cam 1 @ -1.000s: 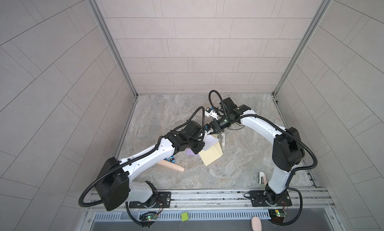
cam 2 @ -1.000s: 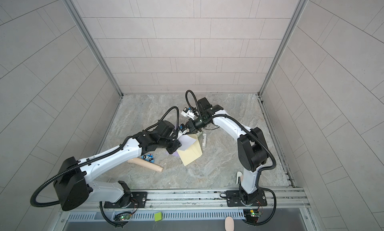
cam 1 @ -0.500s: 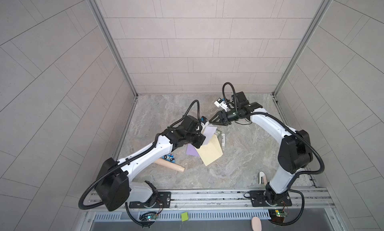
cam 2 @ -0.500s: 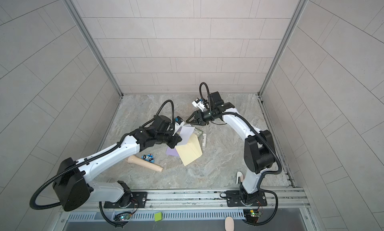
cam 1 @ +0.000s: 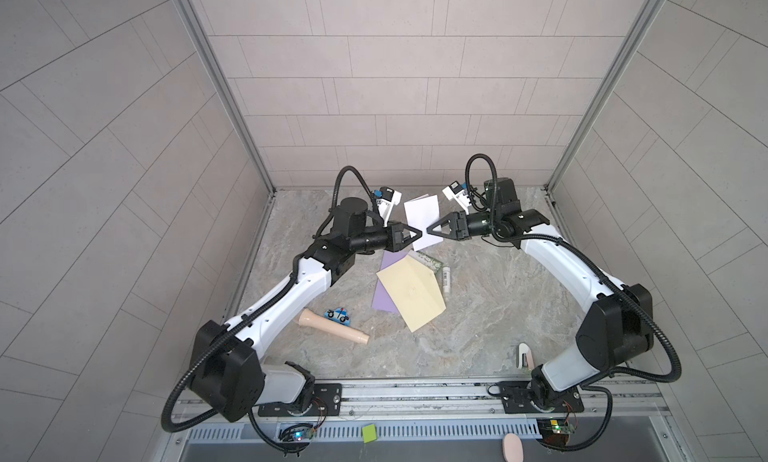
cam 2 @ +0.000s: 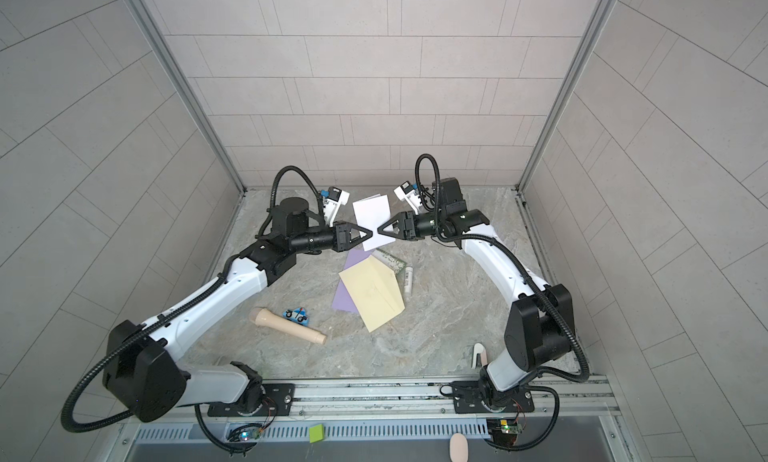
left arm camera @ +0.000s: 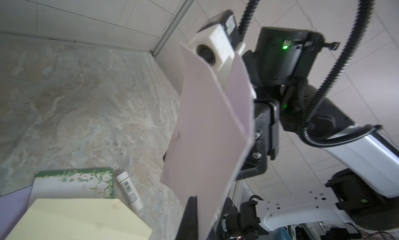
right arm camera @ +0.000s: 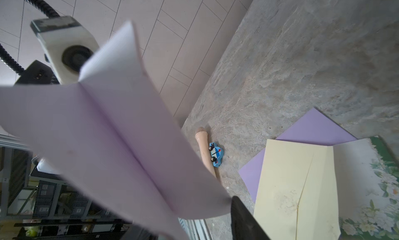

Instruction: Place the letter into the envelope and seal it

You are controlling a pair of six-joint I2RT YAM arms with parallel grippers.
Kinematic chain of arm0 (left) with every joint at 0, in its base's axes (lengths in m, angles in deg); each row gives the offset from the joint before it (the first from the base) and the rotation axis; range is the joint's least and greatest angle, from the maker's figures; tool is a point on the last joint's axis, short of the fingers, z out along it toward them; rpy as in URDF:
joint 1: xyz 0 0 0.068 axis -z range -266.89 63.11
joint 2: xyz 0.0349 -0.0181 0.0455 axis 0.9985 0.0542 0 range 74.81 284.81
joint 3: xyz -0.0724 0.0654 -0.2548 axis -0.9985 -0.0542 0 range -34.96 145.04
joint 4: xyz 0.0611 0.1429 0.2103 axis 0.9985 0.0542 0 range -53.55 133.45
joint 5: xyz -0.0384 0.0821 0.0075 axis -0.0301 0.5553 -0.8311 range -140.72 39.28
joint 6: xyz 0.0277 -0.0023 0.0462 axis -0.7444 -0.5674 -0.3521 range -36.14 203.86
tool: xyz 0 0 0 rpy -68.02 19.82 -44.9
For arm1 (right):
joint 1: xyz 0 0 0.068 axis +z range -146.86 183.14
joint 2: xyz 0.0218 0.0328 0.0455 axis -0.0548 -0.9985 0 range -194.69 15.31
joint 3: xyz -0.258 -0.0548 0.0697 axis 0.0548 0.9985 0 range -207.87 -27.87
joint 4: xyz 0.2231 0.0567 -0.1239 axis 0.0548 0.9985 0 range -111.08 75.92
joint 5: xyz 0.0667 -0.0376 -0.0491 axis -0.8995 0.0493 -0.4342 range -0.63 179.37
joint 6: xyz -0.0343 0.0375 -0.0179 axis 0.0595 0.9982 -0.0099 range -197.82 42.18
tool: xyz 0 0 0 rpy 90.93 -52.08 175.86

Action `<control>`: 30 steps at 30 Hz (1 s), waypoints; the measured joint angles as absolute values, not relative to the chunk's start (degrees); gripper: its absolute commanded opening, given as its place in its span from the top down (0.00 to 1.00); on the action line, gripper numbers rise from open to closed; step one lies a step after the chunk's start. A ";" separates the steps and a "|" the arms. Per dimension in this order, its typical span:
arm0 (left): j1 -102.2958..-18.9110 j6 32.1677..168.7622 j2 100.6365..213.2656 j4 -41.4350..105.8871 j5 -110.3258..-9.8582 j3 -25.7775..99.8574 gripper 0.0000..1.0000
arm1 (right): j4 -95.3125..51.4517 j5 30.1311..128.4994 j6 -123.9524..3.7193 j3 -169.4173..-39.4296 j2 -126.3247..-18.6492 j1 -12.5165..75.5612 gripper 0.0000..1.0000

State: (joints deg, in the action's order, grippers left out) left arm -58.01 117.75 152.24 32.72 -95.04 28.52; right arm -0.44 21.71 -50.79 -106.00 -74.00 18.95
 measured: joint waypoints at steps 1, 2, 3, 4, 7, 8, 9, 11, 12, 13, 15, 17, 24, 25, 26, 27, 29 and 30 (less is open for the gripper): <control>-58.01 118.86 152.24 31.52 -96.11 28.57 1.00 | -1.24 21.58 -50.51 -105.80 -73.79 18.69 0.46; -58.01 119.82 152.26 30.66 -97.05 28.57 1.00 | -1.88 21.51 -50.29 -105.52 -73.48 18.38 0.46; -58.01 120.57 152.28 30.12 -97.86 28.57 1.00 | -2.29 21.43 -50.18 -105.34 -73.11 18.19 0.46; -58.05 121.31 152.32 29.57 -98.53 28.57 1.00 | -2.84 21.25 -50.07 -105.21 -72.67 17.97 0.46; -58.27 122.62 152.32 28.28 -100.37 28.57 1.00 | -3.82 20.62 -50.00 -105.21 -71.38 17.75 0.46; -58.27 122.93 152.32 28.02 -100.96 28.57 1.00 | -3.74 20.35 -50.35 -105.21 -70.92 17.75 0.45; -58.27 122.99 152.32 27.93 -101.48 28.57 1.00 | -3.58 20.18 -50.79 -105.21 -70.53 17.75 0.45; -58.27 123.10 152.32 27.76 -102.53 28.57 1.00 | -2.84 19.72 -51.73 -105.23 -69.76 17.75 0.38; -58.27 123.12 152.32 27.67 -102.95 28.57 1.00 | -2.60 19.48 -52.06 -105.23 -69.57 17.75 0.35; -58.27 123.21 152.30 27.65 -103.49 28.57 1.00 | -2.34 19.20 -52.36 -105.34 -69.48 17.75 0.35; -58.27 123.34 152.26 27.54 -104.28 28.57 1.00 | -2.10 18.82 -52.34 -105.54 -69.48 17.75 0.35; -58.27 123.47 152.26 27.08 -104.89 28.57 1.00 | -1.94 18.21 -52.34 -105.54 -69.48 17.75 0.39; -58.27 122.82 152.26 26.93 -104.87 28.30 1.00 | 0.02 16.01 -54.55 -106.39 -68.91 18.71 0.66; -58.27 122.38 152.26 27.08 -104.67 28.30 1.00 | 0.68 15.90 -55.14 -106.65 -68.50 18.89 0.70; -58.27 121.94 152.26 27.21 -104.50 28.30 1.00 | 1.20 15.79 -55.53 -106.94 -68.02 18.95 0.73; -58.27 121.57 152.26 27.34 -104.39 28.30 1.00 | 1.66 15.63 -55.93 -107.16 -67.51 19.02 0.75; -58.27 120.83 152.28 27.74 -104.00 28.30 1.00 | 2.45 15.63 -56.56 -107.57 -66.44 19.11 0.85; -58.27 120.44 152.28 27.89 -103.84 28.30 1.00 | 2.69 15.76 -56.69 -107.68 -66.11 19.13 0.89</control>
